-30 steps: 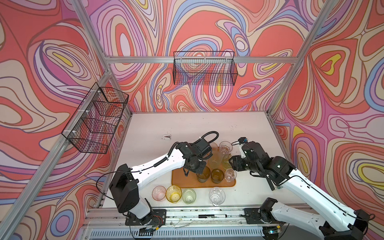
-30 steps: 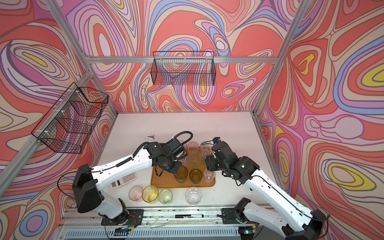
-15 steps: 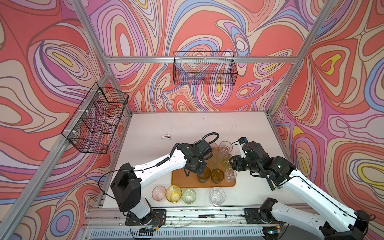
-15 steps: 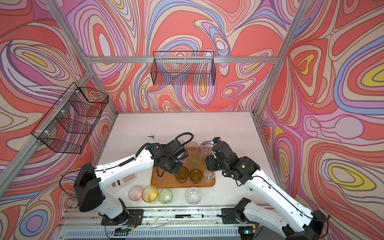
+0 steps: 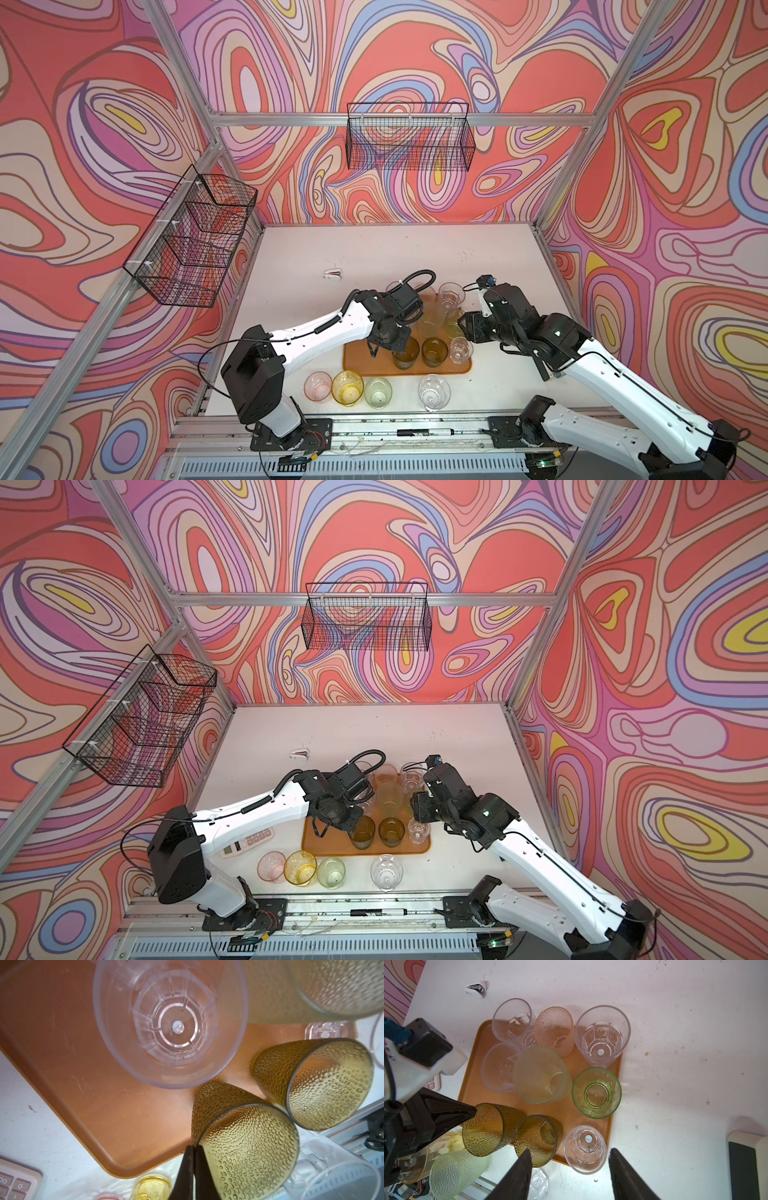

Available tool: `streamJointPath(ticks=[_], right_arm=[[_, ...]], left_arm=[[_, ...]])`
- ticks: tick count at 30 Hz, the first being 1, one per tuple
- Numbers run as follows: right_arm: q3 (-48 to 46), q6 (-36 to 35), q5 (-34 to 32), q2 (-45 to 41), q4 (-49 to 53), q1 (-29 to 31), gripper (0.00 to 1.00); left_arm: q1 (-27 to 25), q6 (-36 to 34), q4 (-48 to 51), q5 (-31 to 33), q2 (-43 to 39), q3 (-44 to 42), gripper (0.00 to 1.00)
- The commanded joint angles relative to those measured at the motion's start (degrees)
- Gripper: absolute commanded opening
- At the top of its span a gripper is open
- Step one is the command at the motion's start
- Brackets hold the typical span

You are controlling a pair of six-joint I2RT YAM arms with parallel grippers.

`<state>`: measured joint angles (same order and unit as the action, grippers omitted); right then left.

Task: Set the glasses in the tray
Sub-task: 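Lower the olive glass onto the tray and open the left gripper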

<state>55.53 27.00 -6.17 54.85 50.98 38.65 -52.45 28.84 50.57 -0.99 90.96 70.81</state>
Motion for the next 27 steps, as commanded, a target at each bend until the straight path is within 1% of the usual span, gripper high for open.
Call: streamJointPath(ticks=[1, 3, 15, 23, 27], right_arm=[[-0.67, -0.34, 0.02, -0.44, -0.27, -0.25, 0.62], [-0.77, -0.36, 0.03, -0.45, -0.1, -0.22, 0.62], [-0.84, -0.2, 0.02, -0.36, -0.21, -0.25, 0.62], [-1.18, -0.24, 0.26, -0.38, -0.44, -0.25, 0.62], [-1.21, -0.36, 0.21, -0.31, -0.53, -0.22, 0.62]], left_arm=[[0.1, 1.17, -0.94, 0.6, -0.08, -1.26, 0.0], [0.11, 1.23, -0.93, 0.51, 0.09, -1.37, 0.03], [0.09, 1.23, 1.0, 1.09, -0.69, -0.47, 0.1], [0.13, 1.22, 1.32, 0.73, -1.98, 0.35, 0.2], [0.09, 1.31, 2.31, -0.01, -2.01, 1.64, 0.23]])
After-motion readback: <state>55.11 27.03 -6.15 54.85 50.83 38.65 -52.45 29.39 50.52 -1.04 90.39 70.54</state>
